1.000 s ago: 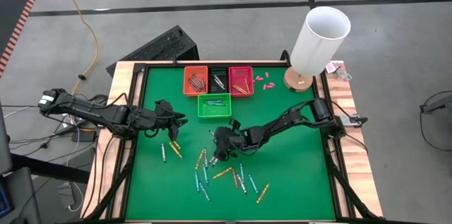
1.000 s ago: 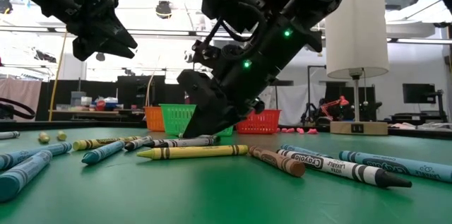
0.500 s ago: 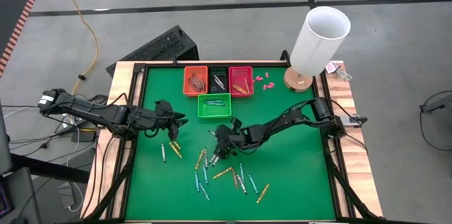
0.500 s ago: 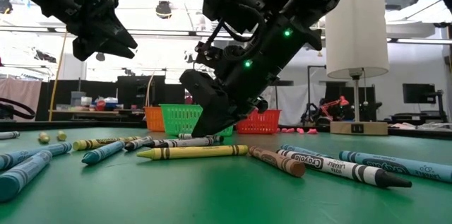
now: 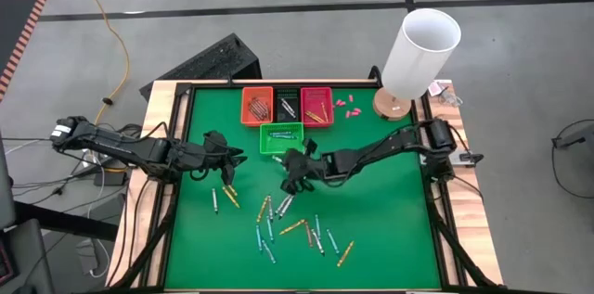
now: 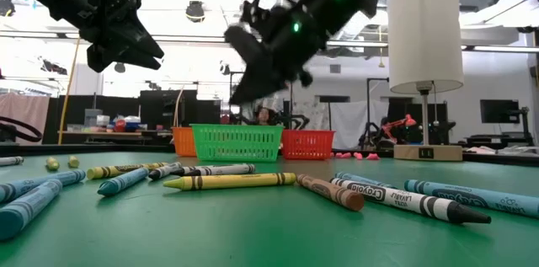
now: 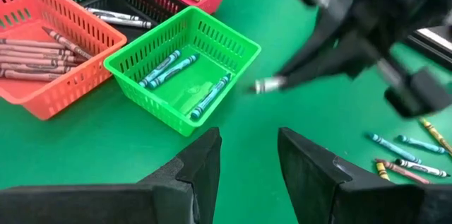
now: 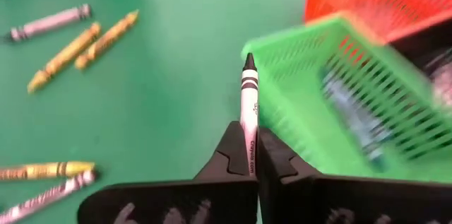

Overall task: Sort crayons
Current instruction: Put a black crayon in the black basket

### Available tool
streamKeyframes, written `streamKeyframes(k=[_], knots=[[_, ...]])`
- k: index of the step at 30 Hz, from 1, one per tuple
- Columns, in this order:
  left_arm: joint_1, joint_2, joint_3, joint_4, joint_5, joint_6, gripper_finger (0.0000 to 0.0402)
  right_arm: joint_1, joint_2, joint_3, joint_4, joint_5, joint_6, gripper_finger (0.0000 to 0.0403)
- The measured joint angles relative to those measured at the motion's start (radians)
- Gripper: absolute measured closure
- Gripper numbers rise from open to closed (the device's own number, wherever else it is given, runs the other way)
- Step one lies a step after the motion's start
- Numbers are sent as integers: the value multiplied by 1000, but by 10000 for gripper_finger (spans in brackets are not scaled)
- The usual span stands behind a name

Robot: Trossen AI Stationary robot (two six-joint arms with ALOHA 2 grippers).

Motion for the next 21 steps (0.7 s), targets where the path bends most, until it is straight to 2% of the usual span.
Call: streamKeyframes(k=[5,11,21], knots=[[0,0,0,0,-8,0,271,-66,-65,0,12,76,-122,399],[0,0,0,0,-22,1,271,-194,-74,1,59,89,-186,399],[0,0,0,0,-47,1,271,-379,38,2,151,-39,-104,396]])
